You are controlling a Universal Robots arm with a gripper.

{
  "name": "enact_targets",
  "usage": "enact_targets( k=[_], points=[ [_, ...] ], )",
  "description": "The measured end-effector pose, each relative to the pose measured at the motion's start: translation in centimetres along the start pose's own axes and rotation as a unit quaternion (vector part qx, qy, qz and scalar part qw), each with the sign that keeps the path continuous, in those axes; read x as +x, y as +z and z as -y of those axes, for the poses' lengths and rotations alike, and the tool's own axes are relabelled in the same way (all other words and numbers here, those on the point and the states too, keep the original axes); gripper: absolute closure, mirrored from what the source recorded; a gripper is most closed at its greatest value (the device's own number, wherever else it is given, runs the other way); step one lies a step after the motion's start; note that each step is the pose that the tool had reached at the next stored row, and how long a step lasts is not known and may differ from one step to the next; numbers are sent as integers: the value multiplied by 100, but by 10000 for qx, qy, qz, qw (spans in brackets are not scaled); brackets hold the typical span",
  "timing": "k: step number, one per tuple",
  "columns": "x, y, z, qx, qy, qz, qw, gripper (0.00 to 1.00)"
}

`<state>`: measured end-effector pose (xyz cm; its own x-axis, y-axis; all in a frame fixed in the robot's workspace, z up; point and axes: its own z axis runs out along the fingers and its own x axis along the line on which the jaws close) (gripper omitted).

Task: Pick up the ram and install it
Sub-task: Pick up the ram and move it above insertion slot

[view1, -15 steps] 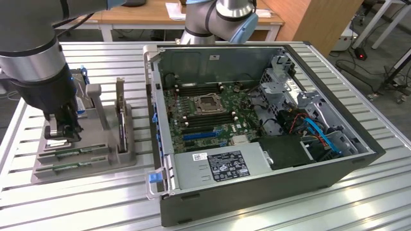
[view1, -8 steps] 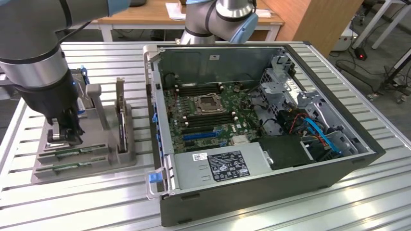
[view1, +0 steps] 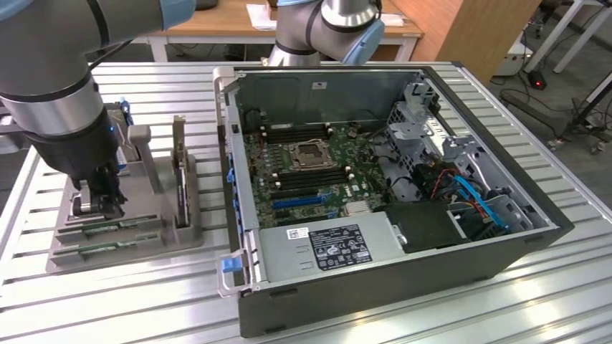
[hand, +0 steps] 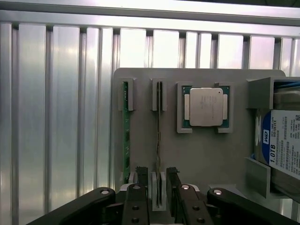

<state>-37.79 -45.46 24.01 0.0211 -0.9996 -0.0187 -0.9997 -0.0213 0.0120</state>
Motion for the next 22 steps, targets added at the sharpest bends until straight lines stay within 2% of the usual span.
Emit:
enact_targets(
  k=[4, 11, 22],
  points=[
    [28, 2, 1, 1, -3, 0, 10000, 71],
    [183, -2, -2, 1, -3, 1, 10000, 71],
    [252, -1, -5, 1, -1, 1, 10000, 71]
  ],
)
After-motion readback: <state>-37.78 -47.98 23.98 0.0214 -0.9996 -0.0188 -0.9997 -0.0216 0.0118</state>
